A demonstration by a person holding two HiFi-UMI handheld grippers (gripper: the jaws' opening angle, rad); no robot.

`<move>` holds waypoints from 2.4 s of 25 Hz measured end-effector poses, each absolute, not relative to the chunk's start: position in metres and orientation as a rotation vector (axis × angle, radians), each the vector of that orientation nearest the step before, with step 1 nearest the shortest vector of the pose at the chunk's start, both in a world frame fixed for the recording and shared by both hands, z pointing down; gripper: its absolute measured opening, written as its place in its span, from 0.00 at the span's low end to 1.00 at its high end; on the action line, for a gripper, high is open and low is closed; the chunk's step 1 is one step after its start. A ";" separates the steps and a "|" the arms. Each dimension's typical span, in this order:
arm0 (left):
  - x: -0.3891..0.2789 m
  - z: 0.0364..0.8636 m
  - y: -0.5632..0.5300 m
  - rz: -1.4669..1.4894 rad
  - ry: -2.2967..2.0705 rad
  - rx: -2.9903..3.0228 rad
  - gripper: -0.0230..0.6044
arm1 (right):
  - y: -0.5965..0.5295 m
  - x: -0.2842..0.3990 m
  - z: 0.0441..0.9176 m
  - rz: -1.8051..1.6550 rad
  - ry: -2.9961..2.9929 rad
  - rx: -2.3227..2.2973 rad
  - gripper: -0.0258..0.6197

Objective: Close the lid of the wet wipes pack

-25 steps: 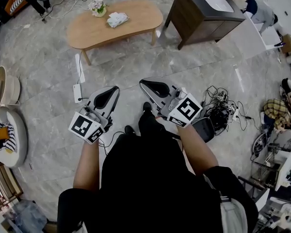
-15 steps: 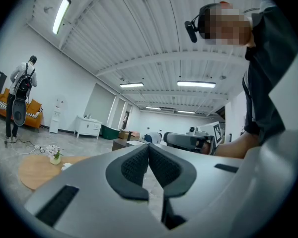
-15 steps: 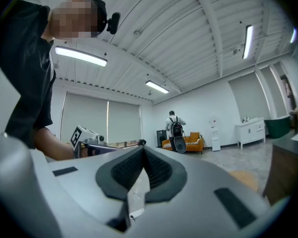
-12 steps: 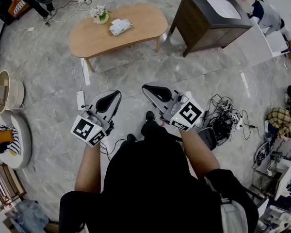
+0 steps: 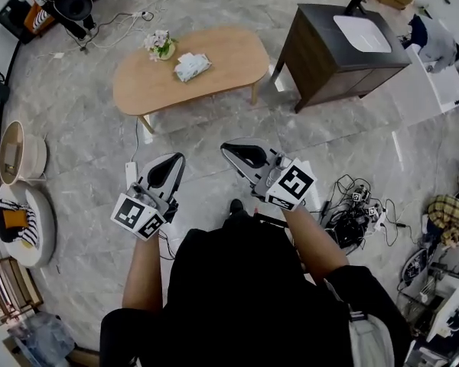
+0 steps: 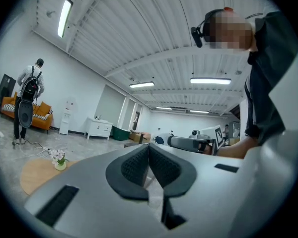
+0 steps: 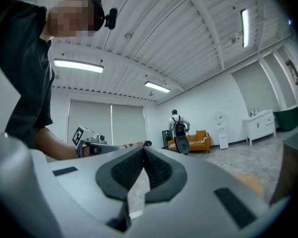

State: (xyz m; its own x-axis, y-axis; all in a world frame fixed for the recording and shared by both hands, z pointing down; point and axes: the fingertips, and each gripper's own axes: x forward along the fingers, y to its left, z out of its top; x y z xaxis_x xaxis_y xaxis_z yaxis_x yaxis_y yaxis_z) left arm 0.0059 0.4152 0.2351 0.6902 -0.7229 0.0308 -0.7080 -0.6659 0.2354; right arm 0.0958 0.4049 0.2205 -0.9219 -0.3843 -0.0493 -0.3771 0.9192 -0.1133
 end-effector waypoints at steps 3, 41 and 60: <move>0.012 0.236 0.393 -0.100 -1.190 2.650 0.06 | 0.380 0.105 0.219 -0.172 3.000 -0.560 0.05; -0.068 0.292 0.013 -0.166 -1.149 2.582 0.06 | 0.003 0.017 0.262 -0.240 3.129 -0.538 0.05; -0.062 0.403 -0.182 -0.054 -1.308 2.221 0.06 | -0.228 0.036 0.397 -0.638 3.241 -0.121 0.06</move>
State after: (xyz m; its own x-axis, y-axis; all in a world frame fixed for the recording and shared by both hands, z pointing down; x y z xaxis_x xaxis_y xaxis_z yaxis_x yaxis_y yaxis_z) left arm -0.0617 -0.1818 0.4029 0.5239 -0.8179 0.2377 -0.7956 -0.3702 0.4796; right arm 0.0360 -0.2284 0.3965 -0.9839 -0.0400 0.1741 -0.1031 0.9232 -0.3702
